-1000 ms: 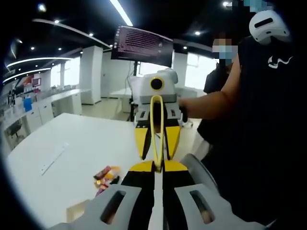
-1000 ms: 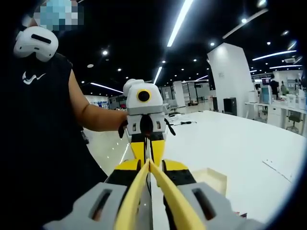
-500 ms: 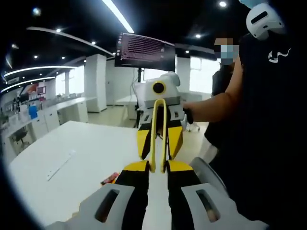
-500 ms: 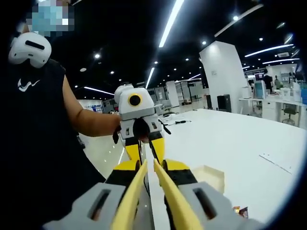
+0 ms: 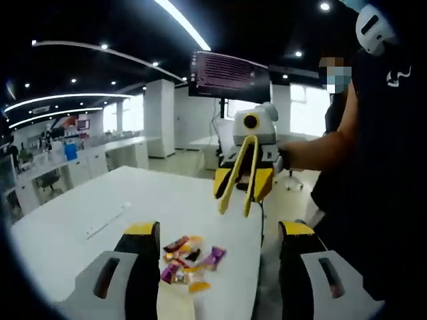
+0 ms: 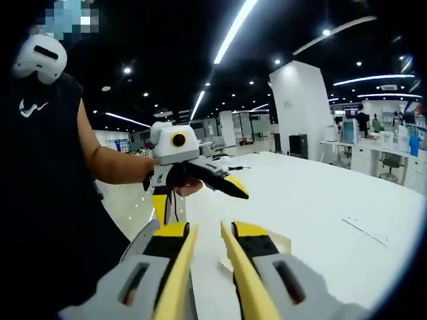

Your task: Place the target food into the container with the food tongs after gripping and lifting it, then release it inside without dropping or visibly crushing the food.

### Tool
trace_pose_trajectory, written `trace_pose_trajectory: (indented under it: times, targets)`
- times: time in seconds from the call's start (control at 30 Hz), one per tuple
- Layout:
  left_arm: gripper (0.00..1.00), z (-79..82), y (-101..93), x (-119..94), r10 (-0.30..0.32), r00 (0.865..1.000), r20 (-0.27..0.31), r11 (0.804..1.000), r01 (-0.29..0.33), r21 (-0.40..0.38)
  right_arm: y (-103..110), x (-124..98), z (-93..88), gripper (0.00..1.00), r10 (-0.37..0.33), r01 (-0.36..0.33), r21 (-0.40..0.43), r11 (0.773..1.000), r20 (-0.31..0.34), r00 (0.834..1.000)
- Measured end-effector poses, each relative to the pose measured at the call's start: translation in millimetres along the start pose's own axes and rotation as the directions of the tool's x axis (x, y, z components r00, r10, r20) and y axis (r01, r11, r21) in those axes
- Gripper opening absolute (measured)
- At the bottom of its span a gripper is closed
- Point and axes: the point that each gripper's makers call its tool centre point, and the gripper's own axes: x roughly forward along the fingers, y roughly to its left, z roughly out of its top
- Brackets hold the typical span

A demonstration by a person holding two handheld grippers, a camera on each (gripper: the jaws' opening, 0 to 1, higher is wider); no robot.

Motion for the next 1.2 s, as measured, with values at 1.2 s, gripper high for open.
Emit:
trace_pose_trajectory:
  times: [1.2]
  targets:
    - [0.99,-170.8,34.6,-91.1,0.405,0.904,-0.14,0.889,-0.425,-0.17,-60.9,-48.1,-84.2,0.28,-0.213,0.203,-0.065,0.977,-0.218,0.952]
